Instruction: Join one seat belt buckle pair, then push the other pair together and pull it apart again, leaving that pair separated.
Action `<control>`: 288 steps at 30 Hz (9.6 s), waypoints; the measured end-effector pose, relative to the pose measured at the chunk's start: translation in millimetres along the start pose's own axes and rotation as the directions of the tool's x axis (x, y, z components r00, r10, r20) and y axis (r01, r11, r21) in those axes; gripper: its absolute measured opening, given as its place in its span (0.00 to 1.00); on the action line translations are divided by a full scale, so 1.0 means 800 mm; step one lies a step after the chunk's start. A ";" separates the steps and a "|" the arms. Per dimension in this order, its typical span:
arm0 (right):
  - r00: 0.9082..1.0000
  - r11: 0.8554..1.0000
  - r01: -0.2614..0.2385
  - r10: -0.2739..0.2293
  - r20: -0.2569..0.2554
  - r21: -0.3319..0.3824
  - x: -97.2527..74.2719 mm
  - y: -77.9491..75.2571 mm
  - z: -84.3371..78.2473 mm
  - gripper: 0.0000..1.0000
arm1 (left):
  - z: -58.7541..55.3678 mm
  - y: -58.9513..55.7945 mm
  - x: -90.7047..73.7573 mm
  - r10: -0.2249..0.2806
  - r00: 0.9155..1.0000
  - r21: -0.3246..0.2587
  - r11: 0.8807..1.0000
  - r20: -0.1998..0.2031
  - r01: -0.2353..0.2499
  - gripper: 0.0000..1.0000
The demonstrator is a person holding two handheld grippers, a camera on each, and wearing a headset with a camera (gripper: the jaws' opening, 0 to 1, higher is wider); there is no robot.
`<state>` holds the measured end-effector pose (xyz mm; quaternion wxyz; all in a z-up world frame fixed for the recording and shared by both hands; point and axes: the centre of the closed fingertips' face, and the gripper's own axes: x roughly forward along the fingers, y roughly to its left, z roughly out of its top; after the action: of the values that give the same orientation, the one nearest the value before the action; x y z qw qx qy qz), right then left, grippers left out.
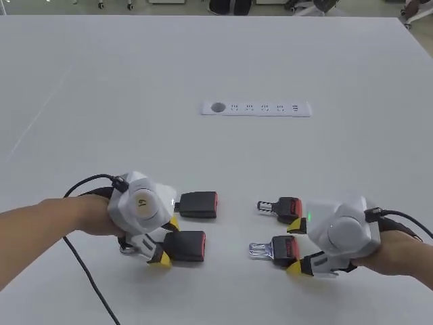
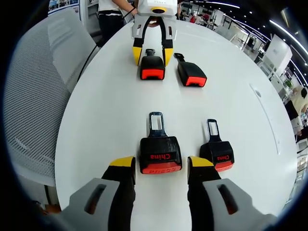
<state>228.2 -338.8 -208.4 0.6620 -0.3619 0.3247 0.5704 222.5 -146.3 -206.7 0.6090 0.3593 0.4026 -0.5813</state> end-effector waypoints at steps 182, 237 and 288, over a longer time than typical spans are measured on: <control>0.997 0.998 -0.066 0.066 0.051 -0.001 0.052 -0.102 0.074 0.30 | 0.017 0.110 0.011 -0.009 0.995 -0.010 1.000 -0.097 0.008 0.30; 0.996 0.998 -0.053 0.052 0.066 0.015 0.064 -0.100 0.091 0.29 | 0.014 0.114 0.014 0.003 0.998 -0.006 1.000 -0.065 -0.004 0.30; 0.997 0.994 -0.016 0.008 0.073 0.107 0.081 -0.095 0.108 0.28 | 0.018 0.113 0.013 0.016 1.000 -0.039 0.999 -0.024 -0.017 0.30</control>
<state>313.8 -238.6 -209.5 0.6883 -0.3029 0.3331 0.5688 313.3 -158.0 -212.5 0.6160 0.3572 0.4181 -0.5640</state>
